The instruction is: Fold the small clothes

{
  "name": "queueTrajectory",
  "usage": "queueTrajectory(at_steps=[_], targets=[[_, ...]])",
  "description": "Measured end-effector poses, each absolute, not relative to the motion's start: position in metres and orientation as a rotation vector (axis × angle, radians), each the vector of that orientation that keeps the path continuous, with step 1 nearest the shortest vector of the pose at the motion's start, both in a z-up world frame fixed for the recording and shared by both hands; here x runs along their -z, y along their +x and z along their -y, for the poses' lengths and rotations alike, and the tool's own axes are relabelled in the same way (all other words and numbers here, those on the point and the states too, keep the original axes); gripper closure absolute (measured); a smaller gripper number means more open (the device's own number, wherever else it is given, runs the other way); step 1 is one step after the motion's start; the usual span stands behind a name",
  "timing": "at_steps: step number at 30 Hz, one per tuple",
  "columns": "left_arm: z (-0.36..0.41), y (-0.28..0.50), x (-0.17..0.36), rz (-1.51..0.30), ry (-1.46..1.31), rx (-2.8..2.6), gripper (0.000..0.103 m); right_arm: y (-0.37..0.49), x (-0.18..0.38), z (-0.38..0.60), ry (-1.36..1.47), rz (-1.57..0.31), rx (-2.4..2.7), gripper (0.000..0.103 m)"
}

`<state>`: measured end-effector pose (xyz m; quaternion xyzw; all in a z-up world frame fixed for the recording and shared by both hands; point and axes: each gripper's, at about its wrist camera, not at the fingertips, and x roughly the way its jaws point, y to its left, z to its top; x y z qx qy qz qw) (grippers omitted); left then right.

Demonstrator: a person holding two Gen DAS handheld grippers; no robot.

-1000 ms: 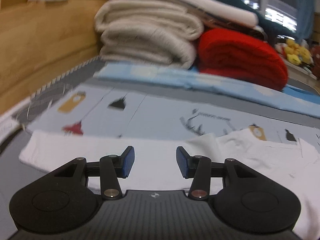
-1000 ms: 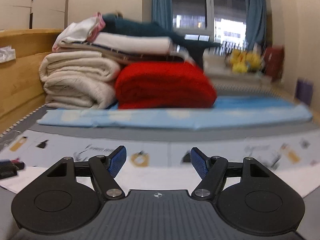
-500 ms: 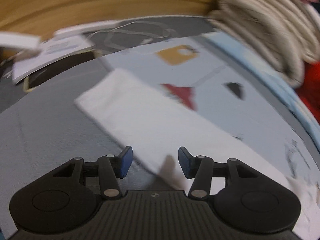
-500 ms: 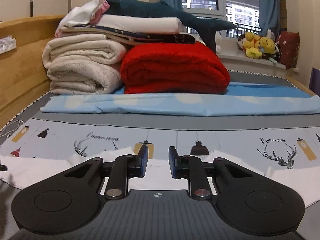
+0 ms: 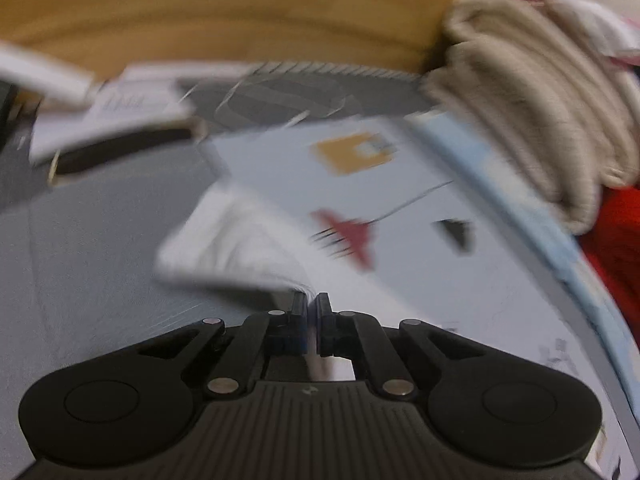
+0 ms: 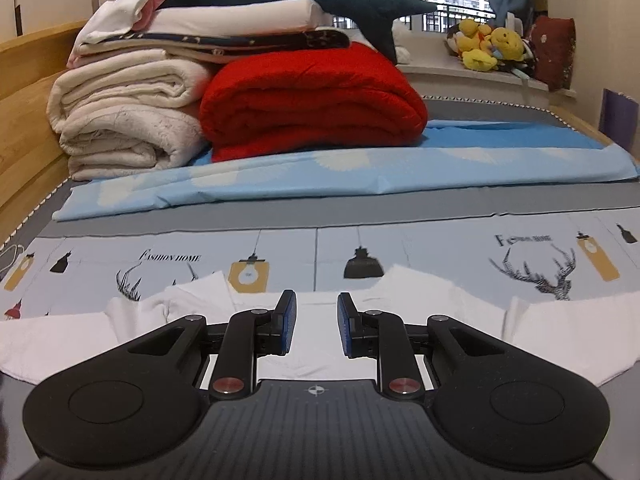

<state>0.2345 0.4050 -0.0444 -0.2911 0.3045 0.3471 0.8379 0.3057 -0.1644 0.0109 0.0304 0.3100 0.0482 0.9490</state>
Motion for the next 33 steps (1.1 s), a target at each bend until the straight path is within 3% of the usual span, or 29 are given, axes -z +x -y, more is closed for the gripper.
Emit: queueTrajectory(at_steps=[9, 18, 27, 33], targets=[[-0.265, 0.237, -0.02, -0.537, -0.517, -0.34, 0.1, 0.282, -0.03, 0.193, 0.112, -0.592, -0.062, 0.091], [-0.184, 0.242, 0.004, -0.58, -0.595, -0.304, 0.1, 0.256, -0.011, 0.224, 0.208, -0.67, 0.011, 0.091], [-0.11, 0.289, 0.0, -0.555, -0.467, -0.162, 0.1, 0.27, 0.026, 0.224, 0.205, -0.79, 0.006, 0.09], [-0.039, 0.317, 0.014, -0.664, -0.434, 0.162, 0.097, 0.291, 0.046, 0.224, 0.198, -0.863, 0.0, 0.09]])
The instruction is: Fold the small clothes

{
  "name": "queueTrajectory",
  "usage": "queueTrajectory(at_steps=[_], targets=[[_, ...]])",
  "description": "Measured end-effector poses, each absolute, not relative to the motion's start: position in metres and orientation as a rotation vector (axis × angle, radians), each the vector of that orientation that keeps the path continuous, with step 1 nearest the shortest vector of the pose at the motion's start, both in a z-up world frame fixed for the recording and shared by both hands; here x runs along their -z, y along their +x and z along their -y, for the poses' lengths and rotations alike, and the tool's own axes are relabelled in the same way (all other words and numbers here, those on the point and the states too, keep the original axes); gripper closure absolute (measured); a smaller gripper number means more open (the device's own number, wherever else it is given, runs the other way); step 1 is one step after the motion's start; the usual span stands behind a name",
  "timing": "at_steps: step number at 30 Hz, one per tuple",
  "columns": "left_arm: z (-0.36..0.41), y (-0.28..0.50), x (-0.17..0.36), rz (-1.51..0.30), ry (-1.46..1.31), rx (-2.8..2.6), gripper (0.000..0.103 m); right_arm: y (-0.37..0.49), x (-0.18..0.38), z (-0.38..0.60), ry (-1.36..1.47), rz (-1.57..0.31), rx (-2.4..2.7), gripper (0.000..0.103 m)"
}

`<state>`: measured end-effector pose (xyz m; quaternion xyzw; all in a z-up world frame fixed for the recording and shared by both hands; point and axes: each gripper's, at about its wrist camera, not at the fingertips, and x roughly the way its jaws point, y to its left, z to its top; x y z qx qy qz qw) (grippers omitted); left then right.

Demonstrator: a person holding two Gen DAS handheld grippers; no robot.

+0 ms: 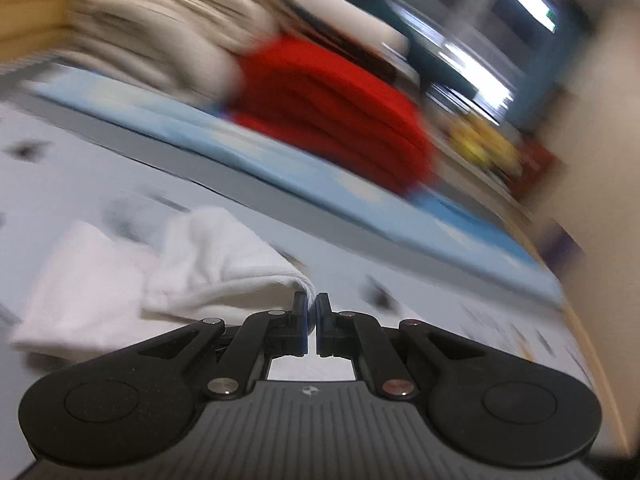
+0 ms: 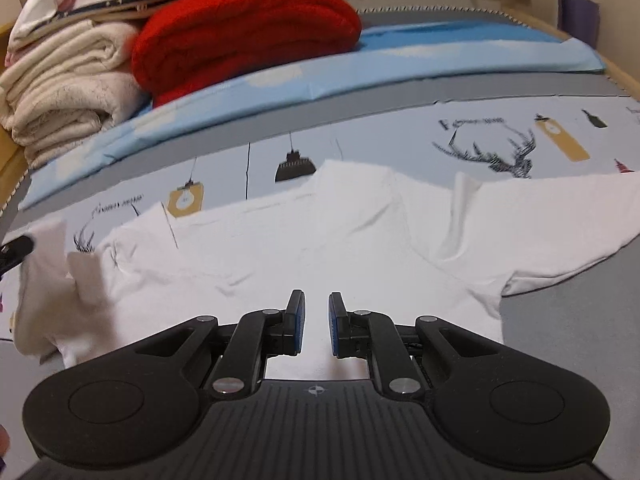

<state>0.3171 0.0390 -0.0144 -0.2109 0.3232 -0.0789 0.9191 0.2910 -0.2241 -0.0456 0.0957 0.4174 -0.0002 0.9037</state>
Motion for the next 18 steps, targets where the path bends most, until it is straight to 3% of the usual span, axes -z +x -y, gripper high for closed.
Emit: queueTrajectory(at_steps=[2, 4, 14, 18], targets=[[-0.016, 0.33, 0.031, -0.82, -0.456, 0.371, 0.084, 0.298, 0.048, 0.223, 0.188, -0.873, -0.005, 0.09], [-0.014, 0.33, 0.042, -0.86, -0.448, 0.35, 0.077, 0.305, 0.051, 0.222, 0.188, -0.878, -0.011, 0.09], [-0.105, 0.337, 0.054, -0.829, -0.488, -0.214, 0.075, 0.326, 0.065, 0.214, 0.231, -0.923, -0.002, 0.088], [-0.132, 0.341, 0.067, -0.866, -0.584, -0.293, 0.072, 0.334, 0.074, 0.21, 0.259, -0.94, -0.025, 0.074]])
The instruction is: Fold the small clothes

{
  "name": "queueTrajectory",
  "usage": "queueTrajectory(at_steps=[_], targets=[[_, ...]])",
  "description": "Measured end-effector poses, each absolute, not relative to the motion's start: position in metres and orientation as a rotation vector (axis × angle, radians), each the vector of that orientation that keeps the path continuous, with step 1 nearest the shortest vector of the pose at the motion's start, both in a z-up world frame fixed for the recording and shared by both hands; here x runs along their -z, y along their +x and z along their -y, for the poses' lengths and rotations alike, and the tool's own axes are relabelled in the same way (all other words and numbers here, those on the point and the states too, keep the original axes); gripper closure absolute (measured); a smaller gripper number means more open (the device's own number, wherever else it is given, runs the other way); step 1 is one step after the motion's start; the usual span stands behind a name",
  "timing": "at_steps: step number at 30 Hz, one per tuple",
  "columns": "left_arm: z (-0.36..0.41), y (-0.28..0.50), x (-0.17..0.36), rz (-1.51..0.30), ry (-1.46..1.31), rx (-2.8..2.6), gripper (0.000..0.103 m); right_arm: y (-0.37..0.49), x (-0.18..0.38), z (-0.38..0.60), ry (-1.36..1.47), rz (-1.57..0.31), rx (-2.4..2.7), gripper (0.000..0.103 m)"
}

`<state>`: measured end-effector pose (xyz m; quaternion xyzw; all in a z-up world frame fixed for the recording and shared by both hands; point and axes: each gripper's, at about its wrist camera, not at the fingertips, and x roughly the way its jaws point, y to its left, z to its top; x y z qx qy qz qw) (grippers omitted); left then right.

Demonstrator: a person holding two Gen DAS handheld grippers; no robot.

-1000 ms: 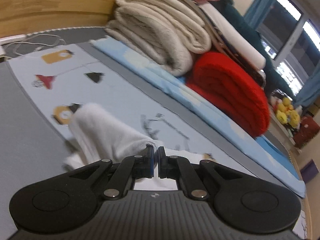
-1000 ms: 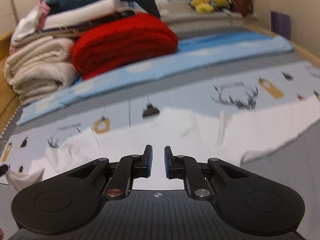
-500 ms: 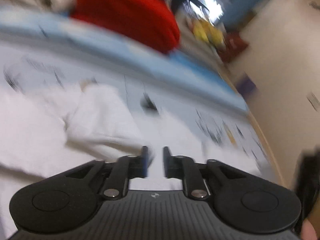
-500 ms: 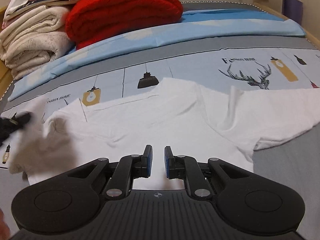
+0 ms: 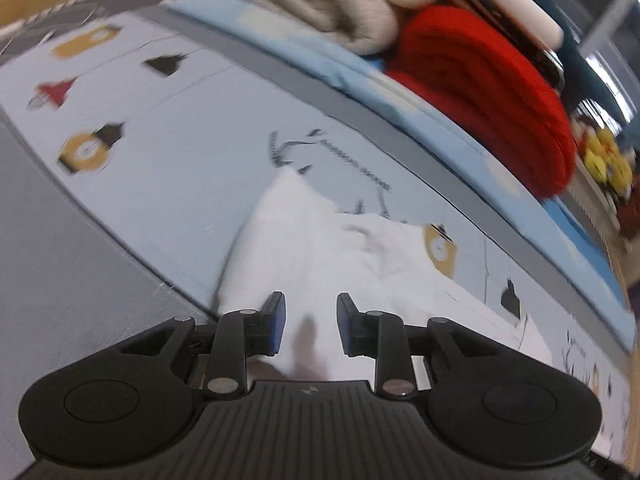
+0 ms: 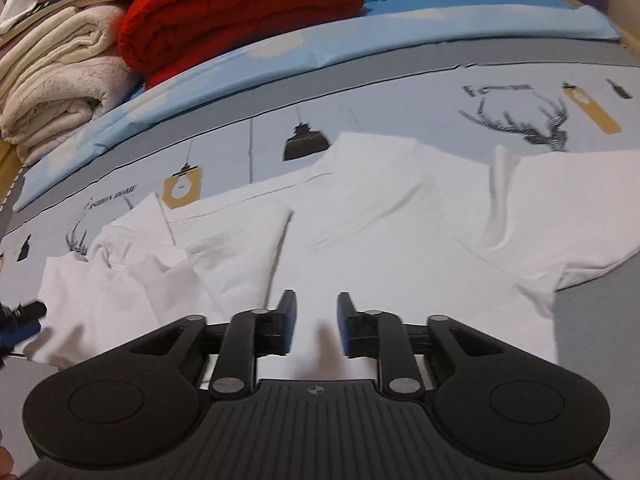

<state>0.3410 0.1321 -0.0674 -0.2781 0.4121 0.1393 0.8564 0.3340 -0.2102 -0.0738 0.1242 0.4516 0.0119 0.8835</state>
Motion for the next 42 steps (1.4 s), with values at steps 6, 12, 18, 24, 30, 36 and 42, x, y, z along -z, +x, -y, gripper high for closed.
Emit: queueTrajectory(at_steps=[6, 12, 18, 24, 30, 36, 42], targets=[[-0.158, 0.344, 0.07, -0.868, -0.632, -0.331, 0.072, 0.347, 0.082, 0.176, 0.198, -0.934, -0.11, 0.066], [-0.185, 0.338, 0.063, -0.852, -0.673, -0.368, 0.072, 0.357, 0.101, 0.133, 0.008, -0.952, -0.156, 0.066], [-0.192, 0.339, 0.061, -0.845, -0.669, -0.38, 0.072, 0.358, 0.114, 0.12, -0.151, -0.929, -0.137, 0.099], [-0.182, 0.337, 0.055, -0.832, -0.63, -0.353, 0.072, 0.325, 0.041, 0.184, 0.249, -0.539, 0.012, 0.1], [-0.16, 0.346, 0.064, -0.893, -0.566, -0.247, 0.072, 0.323, 0.08, 0.259, 0.408, -0.777, 0.302, 0.099], [-0.145, 0.352, 0.081, -0.958, -0.561, -0.198, 0.072, 0.324, 0.11, 0.305, 0.59, -0.915, 0.324, 0.083], [-0.136, 0.357, 0.084, -0.963, -0.543, -0.188, 0.072, 0.336, 0.096, 0.304, 0.494, -0.886, 0.242, 0.064]])
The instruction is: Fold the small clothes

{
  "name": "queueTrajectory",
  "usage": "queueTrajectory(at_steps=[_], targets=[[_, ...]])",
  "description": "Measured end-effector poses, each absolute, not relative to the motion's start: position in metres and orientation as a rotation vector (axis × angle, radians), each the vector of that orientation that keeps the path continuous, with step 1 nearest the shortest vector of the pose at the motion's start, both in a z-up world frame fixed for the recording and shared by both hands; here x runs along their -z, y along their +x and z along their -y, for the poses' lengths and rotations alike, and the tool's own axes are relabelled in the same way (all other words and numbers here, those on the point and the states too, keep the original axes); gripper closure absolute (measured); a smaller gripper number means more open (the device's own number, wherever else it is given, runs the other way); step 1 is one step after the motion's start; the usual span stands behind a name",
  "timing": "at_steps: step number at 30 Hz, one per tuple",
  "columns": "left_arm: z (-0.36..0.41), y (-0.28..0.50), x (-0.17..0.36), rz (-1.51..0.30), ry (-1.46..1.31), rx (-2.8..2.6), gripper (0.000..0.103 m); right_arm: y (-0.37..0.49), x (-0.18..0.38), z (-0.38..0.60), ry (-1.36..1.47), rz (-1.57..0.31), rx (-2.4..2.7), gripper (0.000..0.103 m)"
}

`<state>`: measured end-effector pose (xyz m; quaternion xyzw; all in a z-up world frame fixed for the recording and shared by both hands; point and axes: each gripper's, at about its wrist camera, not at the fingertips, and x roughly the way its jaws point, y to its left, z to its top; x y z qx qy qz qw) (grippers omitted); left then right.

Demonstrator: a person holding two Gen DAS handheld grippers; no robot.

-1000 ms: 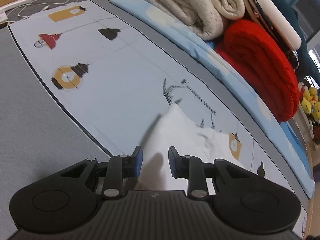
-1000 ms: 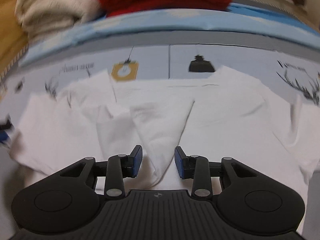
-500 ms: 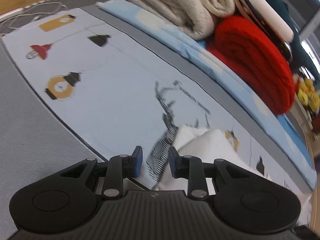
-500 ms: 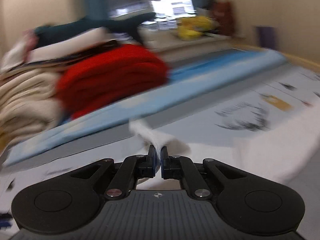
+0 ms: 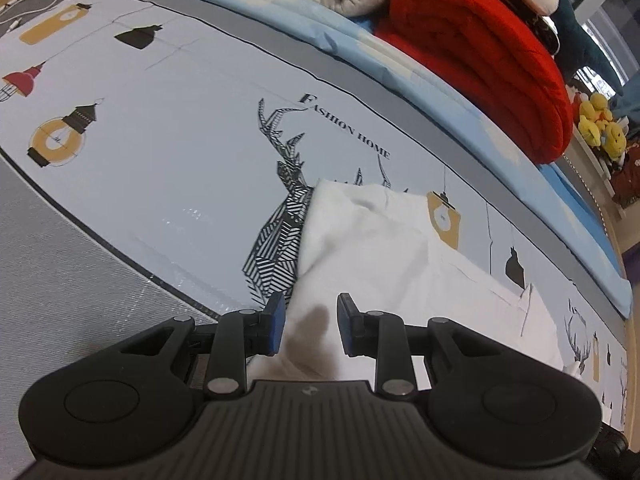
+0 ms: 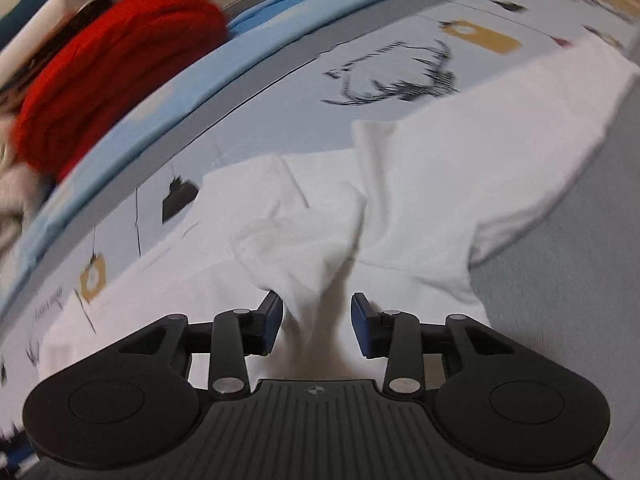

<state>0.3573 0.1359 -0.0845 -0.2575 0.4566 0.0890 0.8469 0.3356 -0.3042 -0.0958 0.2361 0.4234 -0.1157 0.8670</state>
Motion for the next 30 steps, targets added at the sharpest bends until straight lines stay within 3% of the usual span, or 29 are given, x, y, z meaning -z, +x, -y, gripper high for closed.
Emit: queueTrajectory(at_steps=[4, 8, 15, 17, 18, 25, 27, 30], targets=[[-0.135, 0.36, 0.087, -0.968, -0.54, -0.196, 0.072, 0.341, 0.093, 0.308, 0.384, -0.912, 0.328, 0.064], [-0.134, 0.363, 0.087, -0.967, -0.537, -0.196, 0.072, 0.326, 0.093, 0.328, 0.552, -0.841, 0.494, 0.064], [-0.133, 0.364, 0.087, -0.971, -0.535, -0.189, 0.072, 0.336, 0.097, 0.325, 0.574, -0.847, 0.403, 0.065], [-0.134, 0.364, 0.087, -0.967, -0.532, -0.192, 0.072, 0.335, 0.097, 0.33, 0.597, -0.86, 0.439, 0.096], [-0.135, 0.363, 0.086, -0.965, -0.531, -0.195, 0.072, 0.334, 0.095, 0.331, 0.608, -0.846, 0.441, 0.1], [-0.128, 0.364, 0.084, -0.964, -0.495, -0.167, 0.072, 0.298, 0.027, 0.32, 0.646, -0.346, 0.221, 0.1], [-0.125, 0.364, 0.084, -0.966, -0.483, -0.156, 0.072, 0.303, 0.038, 0.333, 0.697, -0.417, 0.313, 0.099], [-0.119, 0.365, 0.085, -0.975, -0.459, -0.126, 0.072, 0.322, 0.081, 0.358, 0.725, -0.716, 0.521, 0.093]])
